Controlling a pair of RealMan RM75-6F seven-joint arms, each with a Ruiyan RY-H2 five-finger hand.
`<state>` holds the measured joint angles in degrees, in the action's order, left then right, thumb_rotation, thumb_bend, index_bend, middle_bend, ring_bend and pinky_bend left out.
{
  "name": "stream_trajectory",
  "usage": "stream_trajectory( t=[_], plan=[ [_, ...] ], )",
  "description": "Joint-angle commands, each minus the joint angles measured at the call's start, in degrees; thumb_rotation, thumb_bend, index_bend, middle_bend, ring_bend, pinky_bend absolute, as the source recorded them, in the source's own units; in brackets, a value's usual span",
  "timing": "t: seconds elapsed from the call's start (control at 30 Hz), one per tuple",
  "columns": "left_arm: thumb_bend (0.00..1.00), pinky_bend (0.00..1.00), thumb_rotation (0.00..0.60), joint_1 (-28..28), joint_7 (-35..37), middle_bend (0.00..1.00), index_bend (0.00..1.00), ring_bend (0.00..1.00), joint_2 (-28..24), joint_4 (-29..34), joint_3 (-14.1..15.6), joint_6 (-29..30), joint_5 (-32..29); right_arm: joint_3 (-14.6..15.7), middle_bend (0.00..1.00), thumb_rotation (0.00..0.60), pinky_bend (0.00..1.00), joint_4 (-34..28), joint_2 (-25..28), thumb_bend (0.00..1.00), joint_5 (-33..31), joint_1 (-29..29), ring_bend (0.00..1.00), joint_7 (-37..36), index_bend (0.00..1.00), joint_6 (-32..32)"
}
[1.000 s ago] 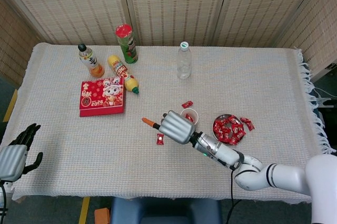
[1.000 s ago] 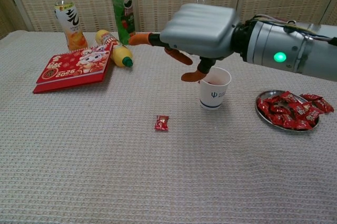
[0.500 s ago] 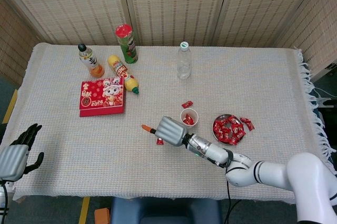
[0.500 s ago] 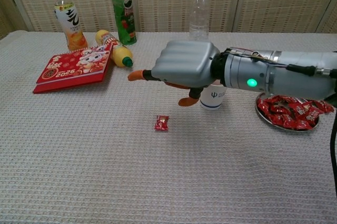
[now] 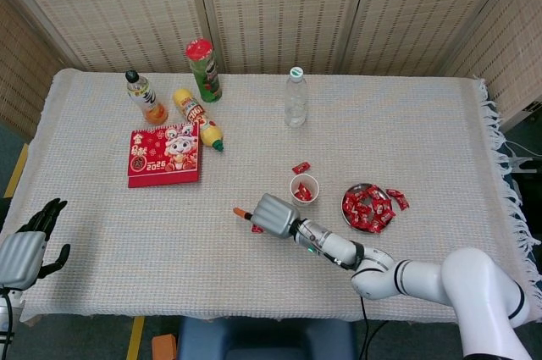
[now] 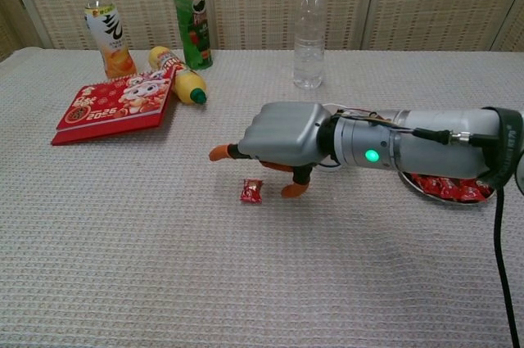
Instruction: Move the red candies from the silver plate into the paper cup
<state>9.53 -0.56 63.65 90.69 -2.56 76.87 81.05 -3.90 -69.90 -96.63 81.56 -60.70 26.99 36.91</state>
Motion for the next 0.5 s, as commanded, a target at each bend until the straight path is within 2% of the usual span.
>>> stream_trajectory(
  t=[0.03, 0.2, 0.33, 0.5],
  plan=[
    [0.45, 0.36, 0.600, 0.02, -0.03, 0.00, 0.01, 0.13, 0.01, 0.02, 0.05, 0.01, 0.10, -0.37, 0.80, 0.600, 0.95, -0.11, -0.12, 0.18, -1.01, -0.14, 0.70, -0.63, 0.00, -0.65],
    [0.45, 0.36, 0.600, -0.08, 0.20, 0.00, 0.01, 0.13, -0.06, -0.01, 0.00, 0.25, 0.10, -0.37, 0.81, 0.600, 0.95, -0.55, 0.55, 0.18, -2.01, -0.38, 0.70, -1.32, 0.02, -1.68],
    [0.45, 0.36, 0.600, -0.03, 0.14, 0.00, 0.01, 0.13, -0.03, -0.01, 0.12, 0.21, 0.34, -0.44, 0.80, 0.600, 0.95, -0.36, 0.48, 0.18, -1.79, -0.43, 0.70, -1.33, 0.17, -0.91],
    [0.45, 0.36, 0.600, -0.01, -0.05, 0.00, 0.00, 0.13, 0.01, 0.04, 0.16, 0.18, 0.34, -0.31, 0.80, 0.600, 0.96, 0.91, -0.65, 0.18, -1.73, -0.56, 0.71, -0.76, 0.27, -0.39]
  ],
)
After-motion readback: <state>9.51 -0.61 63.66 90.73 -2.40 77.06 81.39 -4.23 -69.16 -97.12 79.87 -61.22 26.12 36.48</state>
